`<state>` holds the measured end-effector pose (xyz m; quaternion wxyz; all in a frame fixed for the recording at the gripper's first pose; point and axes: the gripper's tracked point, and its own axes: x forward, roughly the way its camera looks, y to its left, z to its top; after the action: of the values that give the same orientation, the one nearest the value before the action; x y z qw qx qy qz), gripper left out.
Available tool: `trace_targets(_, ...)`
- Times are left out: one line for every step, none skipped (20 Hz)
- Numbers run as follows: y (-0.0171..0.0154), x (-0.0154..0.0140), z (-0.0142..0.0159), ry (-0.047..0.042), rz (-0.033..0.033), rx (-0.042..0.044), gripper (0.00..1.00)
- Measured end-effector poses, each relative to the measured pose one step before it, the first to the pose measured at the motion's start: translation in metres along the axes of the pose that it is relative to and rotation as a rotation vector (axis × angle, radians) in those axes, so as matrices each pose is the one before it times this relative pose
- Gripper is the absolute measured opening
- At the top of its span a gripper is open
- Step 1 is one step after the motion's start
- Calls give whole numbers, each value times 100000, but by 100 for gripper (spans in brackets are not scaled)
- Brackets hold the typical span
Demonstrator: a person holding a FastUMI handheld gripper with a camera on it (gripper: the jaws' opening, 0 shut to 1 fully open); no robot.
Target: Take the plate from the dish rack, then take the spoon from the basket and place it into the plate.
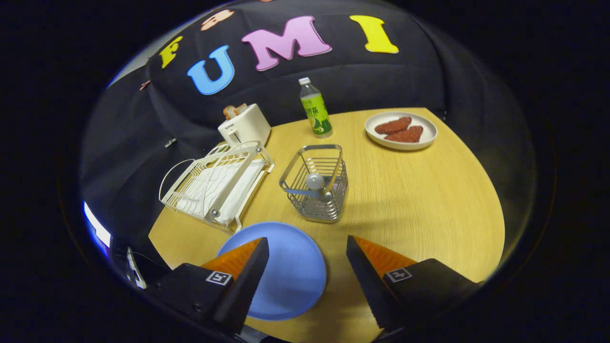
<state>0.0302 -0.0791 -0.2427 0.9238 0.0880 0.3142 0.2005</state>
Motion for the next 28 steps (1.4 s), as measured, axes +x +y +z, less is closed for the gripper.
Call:
trace_targets(141,-209,968,-4322,425,-2038,99)
trace_targets(-45,-206,1097,-4435,-50,-876,98)
trace_targets(-96,91,1254,-4734,-27,-138,98)
trace_targets(83,79,1336,-5089,516,-361,98)
trace_targets(3,386,1002,-4014,858,-1446,98)
trace_targets(-172,371,454,-2385,356,-1880,98)
trace_targets(-158,498,242,-1453,170,-1464,98)
trace_targets(-75,423,130,-1011,66,-747,98)
trace_targets(-59,472,105,-1189,-69,-751,98)
trace_targets(-95,574,218,-1423,-268,-1358,98)
trace_targets(-76,555,138,-1588,-189,-1972,98)
trace_targets(128,565,57,-1554,524,-1938,98)
trace_targets(34,490,2,-1364,-108,-1781,98)
trace_targets(-80,584,38,-1406,-191,-1235,96)
trace_targets(18,495,-19,-819,-5,-483,95)
trace_targets(-28,472,-94,-503,-377,-127,89)
trace_targets(-33,412,-180,-214,-37,-159,86)
trace_targets(-297,419,-233,-60,-1032,-957,78)
trace_targets(-450,457,-308,328,-1601,-1624,73)
trace_targets(81,270,-338,455,-598,-1386,64)
trace_targets(48,274,-268,176,-72,-1309,56)
trace_targets(101,-55,-63,-26,55,-1208,48)
trace_targets(43,178,-163,240,9,-873,47)
trace_targets(214,20,-295,631,518,-139,48)
trace_targets(328,150,27,-159,831,-86,48)
trace_targets(-231,-175,372,158,-580,-563,48)
trace_targets(11,381,-499,738,-602,-528,43)
trace_targets(91,87,-301,1041,-375,-297,28)
